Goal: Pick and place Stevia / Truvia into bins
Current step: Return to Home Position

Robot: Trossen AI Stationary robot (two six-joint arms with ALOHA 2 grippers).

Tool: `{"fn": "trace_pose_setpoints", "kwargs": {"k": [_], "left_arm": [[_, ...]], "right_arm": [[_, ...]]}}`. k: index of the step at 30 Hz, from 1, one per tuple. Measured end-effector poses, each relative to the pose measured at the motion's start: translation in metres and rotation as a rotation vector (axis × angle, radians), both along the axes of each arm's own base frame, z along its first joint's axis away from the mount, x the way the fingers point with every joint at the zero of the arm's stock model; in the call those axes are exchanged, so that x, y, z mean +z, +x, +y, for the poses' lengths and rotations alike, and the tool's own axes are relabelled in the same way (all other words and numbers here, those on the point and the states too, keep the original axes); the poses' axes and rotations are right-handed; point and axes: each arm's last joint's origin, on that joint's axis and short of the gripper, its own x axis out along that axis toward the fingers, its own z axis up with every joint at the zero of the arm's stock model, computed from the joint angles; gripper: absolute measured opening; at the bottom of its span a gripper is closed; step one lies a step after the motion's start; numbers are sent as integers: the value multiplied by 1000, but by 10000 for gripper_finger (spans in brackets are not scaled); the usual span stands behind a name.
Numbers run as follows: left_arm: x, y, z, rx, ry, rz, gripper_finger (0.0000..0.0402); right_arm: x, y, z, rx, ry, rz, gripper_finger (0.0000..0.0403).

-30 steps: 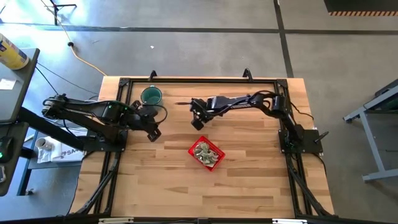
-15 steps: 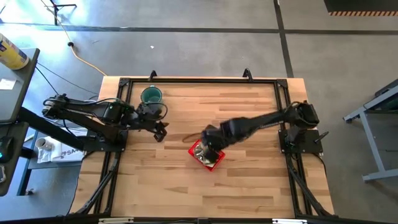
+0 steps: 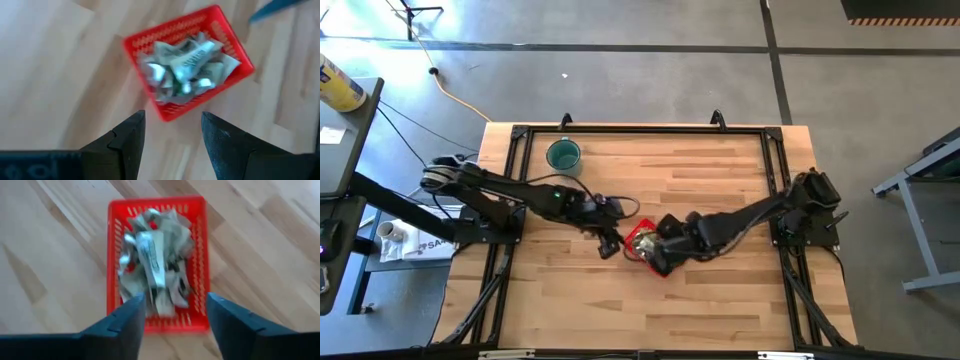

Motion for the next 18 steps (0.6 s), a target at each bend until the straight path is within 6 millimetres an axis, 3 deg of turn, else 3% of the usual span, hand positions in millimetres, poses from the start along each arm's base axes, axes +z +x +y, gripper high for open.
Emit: {"fn": "trace_pose_setpoints", "kwargs": {"k": [2,5,8,12,14,16,18], "left_arm": [[-4,5,-3,-27,-35,10,227],[10,6,-17,-59,-70,-33,227],[49,-12,-33,-121,-90,-99,227],[100,-50,-44,-129,-264,-101,227],[117,-63,-54,-119,-233,-202,227],[129,-74,-68,-150,-111,-359,227],[130,-80,-77,-134,-66,-454,227]], "right_arm": [[8,-11,13,-12,-15,1,214],[25,-31,41,31,-64,-75,239],[58,-57,65,110,-58,-175,250],[108,-85,78,128,282,-239,252],[131,-95,86,165,350,-360,252],[156,-107,95,344,208,-538,253],[169,-118,93,354,37,-661,253]]}}
